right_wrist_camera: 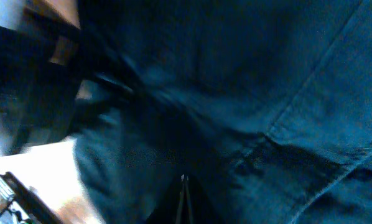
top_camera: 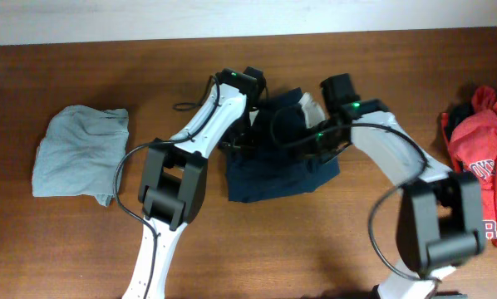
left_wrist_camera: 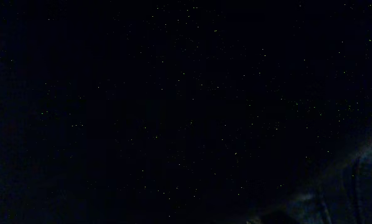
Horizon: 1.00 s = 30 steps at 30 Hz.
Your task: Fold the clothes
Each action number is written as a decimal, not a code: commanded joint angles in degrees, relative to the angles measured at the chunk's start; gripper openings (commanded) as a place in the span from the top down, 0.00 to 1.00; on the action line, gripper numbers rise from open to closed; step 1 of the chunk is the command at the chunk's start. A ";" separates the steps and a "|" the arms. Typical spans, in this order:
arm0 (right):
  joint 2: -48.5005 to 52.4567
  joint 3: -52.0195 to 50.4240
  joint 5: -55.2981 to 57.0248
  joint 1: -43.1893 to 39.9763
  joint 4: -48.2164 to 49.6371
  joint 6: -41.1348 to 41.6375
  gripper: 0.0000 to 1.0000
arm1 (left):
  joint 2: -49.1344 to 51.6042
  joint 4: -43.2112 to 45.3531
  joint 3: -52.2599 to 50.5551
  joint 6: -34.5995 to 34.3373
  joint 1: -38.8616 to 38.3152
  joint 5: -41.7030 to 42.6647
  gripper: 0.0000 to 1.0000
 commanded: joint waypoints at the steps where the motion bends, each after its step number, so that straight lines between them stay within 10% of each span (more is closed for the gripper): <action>1: 4.61 -0.11 4.02 0.66 -0.83 2.43 0.96 | -3.76 -0.63 2.12 0.76 2.58 -5.75 0.48; 10: 11.54 -0.24 10.29 0.68 -5.25 4.52 0.96 | -7.98 0.35 4.00 2.03 5.22 -5.11 0.33; 15: 11.52 -0.24 10.29 0.66 -5.22 4.44 0.96 | -7.82 7.39 4.02 14.93 4.94 7.80 0.34; 21: 11.52 -0.24 10.29 0.66 -5.66 4.42 0.96 | -3.63 14.47 4.02 22.08 4.96 13.66 0.69; 30: 11.52 -0.24 17.14 0.55 -9.86 4.44 0.96 | 7.63 15.93 4.02 22.10 6.97 3.96 0.88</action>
